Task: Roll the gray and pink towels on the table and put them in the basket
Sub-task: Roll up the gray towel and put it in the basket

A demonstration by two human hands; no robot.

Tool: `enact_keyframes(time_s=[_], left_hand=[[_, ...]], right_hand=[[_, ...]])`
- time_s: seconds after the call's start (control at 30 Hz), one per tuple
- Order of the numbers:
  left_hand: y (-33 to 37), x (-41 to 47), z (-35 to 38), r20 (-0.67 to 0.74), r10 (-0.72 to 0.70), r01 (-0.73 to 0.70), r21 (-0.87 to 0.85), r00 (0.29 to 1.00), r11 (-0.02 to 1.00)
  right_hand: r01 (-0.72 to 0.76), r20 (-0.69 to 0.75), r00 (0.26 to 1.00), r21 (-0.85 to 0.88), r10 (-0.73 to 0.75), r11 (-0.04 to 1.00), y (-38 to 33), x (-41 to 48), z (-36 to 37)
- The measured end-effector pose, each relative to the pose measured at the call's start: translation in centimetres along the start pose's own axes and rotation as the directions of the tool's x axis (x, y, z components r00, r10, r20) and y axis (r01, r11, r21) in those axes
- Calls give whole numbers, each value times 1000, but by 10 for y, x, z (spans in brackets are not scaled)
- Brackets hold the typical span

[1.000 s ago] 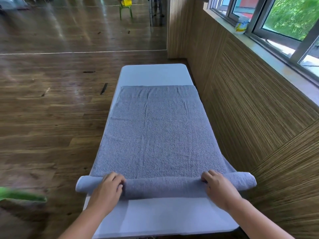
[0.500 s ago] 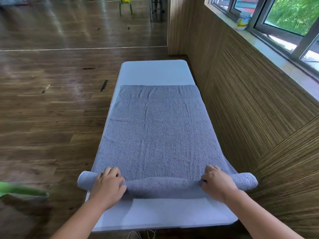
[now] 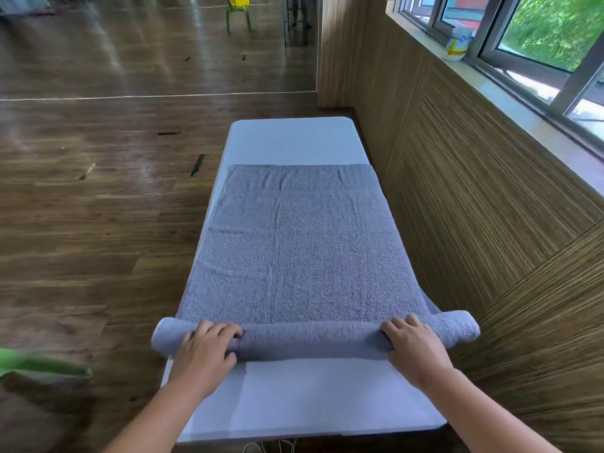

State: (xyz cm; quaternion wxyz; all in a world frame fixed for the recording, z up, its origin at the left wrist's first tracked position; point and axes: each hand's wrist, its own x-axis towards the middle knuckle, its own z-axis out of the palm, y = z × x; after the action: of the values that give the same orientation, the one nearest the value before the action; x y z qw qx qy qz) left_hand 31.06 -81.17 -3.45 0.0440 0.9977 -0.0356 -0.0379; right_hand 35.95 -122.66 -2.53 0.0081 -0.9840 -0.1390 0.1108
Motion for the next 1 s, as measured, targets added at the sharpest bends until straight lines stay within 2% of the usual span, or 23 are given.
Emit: enact_keyframes(time_s=[0.17, 0.3, 0.47, 0.6, 0.7, 0.8, 0.9, 1.0], left_hand=[[-2, -2, 0, -13, 24, -24, -3, 1000, 1000], [-7, -2, 6, -58, 32, -32, -6, 998, 999], [-5, 5, 6, -105, -10, -5, -143, 994, 990], [-1, -1, 8, -73, 45, -57, -171, 996, 984], [-4, -4, 7, 26, 75, -73, -62, 997, 995], [-5, -3, 6, 23, 67, -66, -12, 998, 998], [-3, -1, 2, 50, 54, -55, 15, 997, 998], [0, 0, 0, 136, 57, -63, 43, 989, 997]], right_hand=[[73, 74, 995, -1, -73, 997, -3, 2, -13], [48, 79, 995, 55, -52, 997, -1, -1, -13], [-12, -65, 998, 185, 25, 983, -1, -3, -9], [96, -123, 988, 23, -93, 995, 2, -13, -2], [81, -63, 995, -22, -83, 996, 3, -16, 0], [64, 3, 998, -38, -64, 997, 0, -12, -3], [102, 89, 991, 8, -102, 995, -2, -11, -7], [66, 147, 986, 51, -73, 996, -1, -11, -11]])
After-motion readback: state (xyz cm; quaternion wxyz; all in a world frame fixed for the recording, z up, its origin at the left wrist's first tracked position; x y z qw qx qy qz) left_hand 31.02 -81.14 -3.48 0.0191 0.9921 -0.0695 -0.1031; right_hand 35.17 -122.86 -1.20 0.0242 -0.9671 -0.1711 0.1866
